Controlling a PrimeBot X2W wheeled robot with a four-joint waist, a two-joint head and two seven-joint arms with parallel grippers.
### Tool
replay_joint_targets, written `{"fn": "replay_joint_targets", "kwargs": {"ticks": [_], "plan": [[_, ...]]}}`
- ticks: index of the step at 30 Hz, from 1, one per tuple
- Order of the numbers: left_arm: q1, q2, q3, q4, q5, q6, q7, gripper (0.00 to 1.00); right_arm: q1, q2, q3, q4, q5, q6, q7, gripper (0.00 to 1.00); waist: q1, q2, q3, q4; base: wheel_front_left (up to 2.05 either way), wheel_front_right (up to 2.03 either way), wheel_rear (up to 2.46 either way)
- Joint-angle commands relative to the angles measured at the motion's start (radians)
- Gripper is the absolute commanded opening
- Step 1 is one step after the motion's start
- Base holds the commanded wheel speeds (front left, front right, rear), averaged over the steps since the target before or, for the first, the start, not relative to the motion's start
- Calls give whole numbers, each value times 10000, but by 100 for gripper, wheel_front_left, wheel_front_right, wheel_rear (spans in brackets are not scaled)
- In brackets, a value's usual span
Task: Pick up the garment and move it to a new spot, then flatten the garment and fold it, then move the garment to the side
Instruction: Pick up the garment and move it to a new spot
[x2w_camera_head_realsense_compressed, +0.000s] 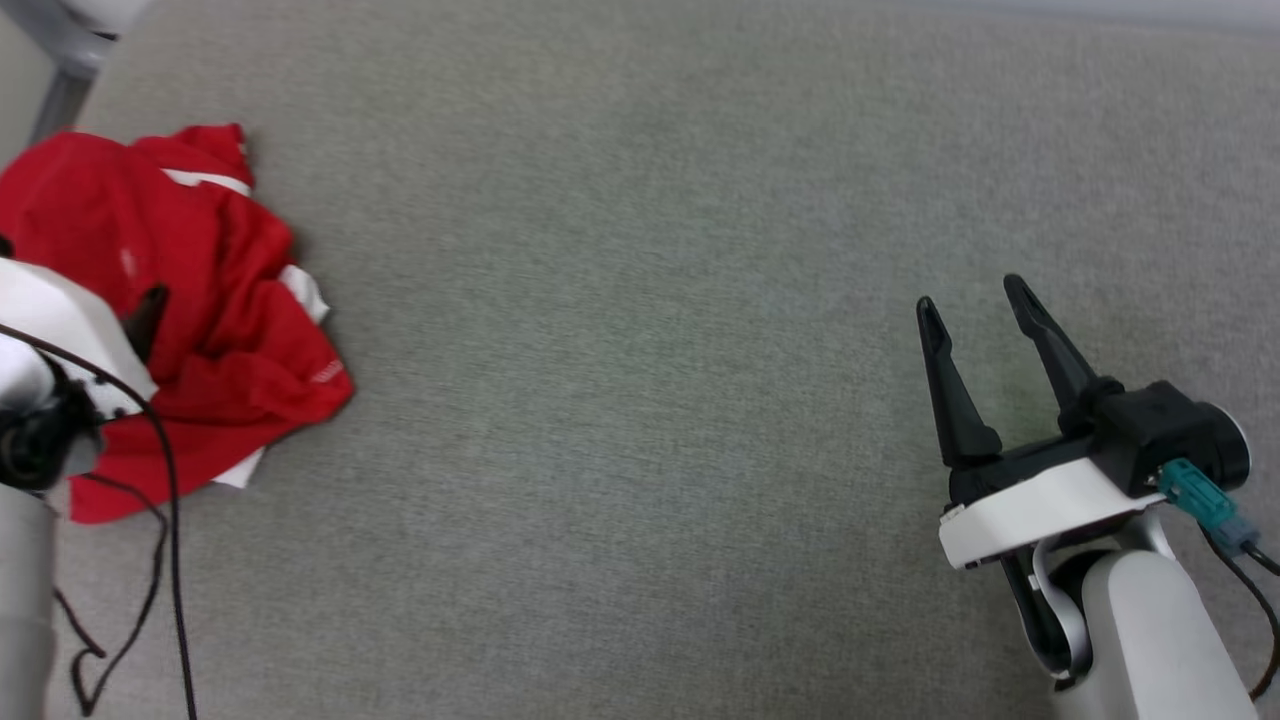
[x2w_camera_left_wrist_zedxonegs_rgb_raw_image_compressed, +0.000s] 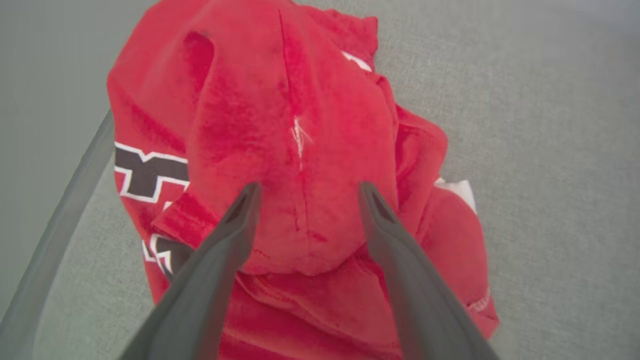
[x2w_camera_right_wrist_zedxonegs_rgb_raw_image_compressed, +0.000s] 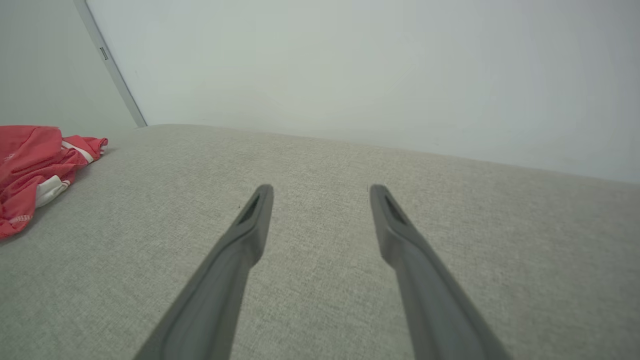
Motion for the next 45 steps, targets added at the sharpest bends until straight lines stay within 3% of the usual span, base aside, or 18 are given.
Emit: {"fn": "replay_joint_targets", "kwargs": {"ticks": [1, 5, 11, 12, 13, 14, 15, 21, 27, 33, 45], "plan": [[-177, 149, 12, 141, -36, 6, 167, 100, -167, 11, 16, 35, 55, -7, -98, 100, -2, 0, 381, -327, 0, 0, 0], [-510, 445, -41, 772, -295, 8, 1215, 100, -420, 11, -18, 178, 97, -5, -219, 100, -2, 0, 755, -480, 0, 0, 0], [-406, 367, -137, 1675, -696, 231, 3022, 99, -686, 11, 124, 404, 195, -7, -379, 100, -2, 0, 1057, -730, 0, 0, 0], [-365, 234, -96, 1750, -818, 290, 3185, 78, -728, 11, 110, 445, 224, -5, -423, 100, -2, 0, 1073, -762, 0, 0, 0], [-315, 132, -116, 1781, -841, 335, 3297, 49, -772, 11, 109, 468, 252, -7, -441, 100, -2, 0, 1080, -787, 0, 0, 0], [-256, 88, -115, 1801, -887, 334, 3373, 40, -809, 11, 105, 487, 266, -5, -464, 100, -2, 0, 1092, -815, 0, 0, 0], [-209, 48, -112, 1794, -937, 352, 3380, 0, -830, 11, 105, 508, 276, -5, -476, 100, -2, 0, 1102, -842, 0, 0, 0], [-256, 257, -160, 1388, -672, 397, 2531, 0, -759, 11, -50, 599, 75, -7, -564, 100, -2, 0, 903, -921, 0, 0, 0], [-774, 495, -337, 683, -67, 483, 901, 0, -580, 11, -206, 716, -23, -5, -585, 100, -2, 0, 438, -763, 0, 0, 0], [-963, 357, -547, 164, 451, 639, -713, 0, -428, 11, -271, 819, -138, -7, -632, 100, -2, 0, -213, -705, 0, 0, 0], [-396, -1157, -1087, -1025, 876, 822, -3853, 0, 595, 11, -940, 745, -42, -7, -501, 100, -2, 0, -1919, -874, 0, 0, 0]]}}
